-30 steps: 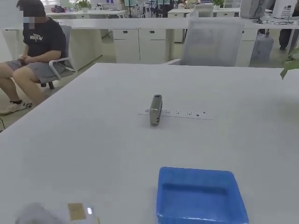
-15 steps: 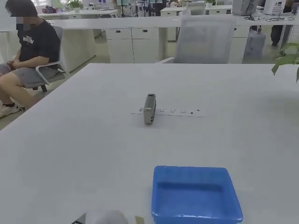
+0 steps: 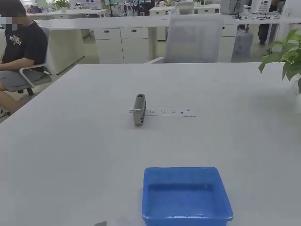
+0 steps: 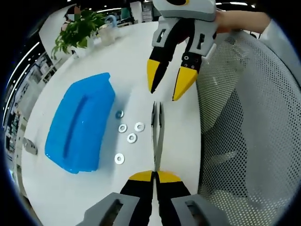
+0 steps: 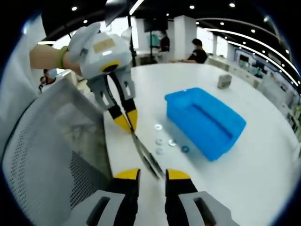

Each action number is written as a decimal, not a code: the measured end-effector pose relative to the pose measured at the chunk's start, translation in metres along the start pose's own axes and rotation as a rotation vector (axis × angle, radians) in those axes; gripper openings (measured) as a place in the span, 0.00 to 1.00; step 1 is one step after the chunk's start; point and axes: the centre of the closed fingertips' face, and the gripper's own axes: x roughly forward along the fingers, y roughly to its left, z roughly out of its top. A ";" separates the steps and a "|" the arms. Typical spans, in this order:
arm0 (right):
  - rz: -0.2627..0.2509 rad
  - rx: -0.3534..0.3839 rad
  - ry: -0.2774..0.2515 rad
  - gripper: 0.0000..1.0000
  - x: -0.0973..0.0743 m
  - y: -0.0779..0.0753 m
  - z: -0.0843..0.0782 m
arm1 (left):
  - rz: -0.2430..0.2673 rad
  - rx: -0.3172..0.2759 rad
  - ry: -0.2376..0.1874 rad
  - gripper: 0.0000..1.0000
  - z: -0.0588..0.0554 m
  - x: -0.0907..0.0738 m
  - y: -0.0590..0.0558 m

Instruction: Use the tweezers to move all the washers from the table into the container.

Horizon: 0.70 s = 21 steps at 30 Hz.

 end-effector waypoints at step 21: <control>0.097 -0.157 0.028 0.15 0.023 0.020 0.008 | 0.018 0.080 -0.204 0.00 0.060 -0.076 -0.020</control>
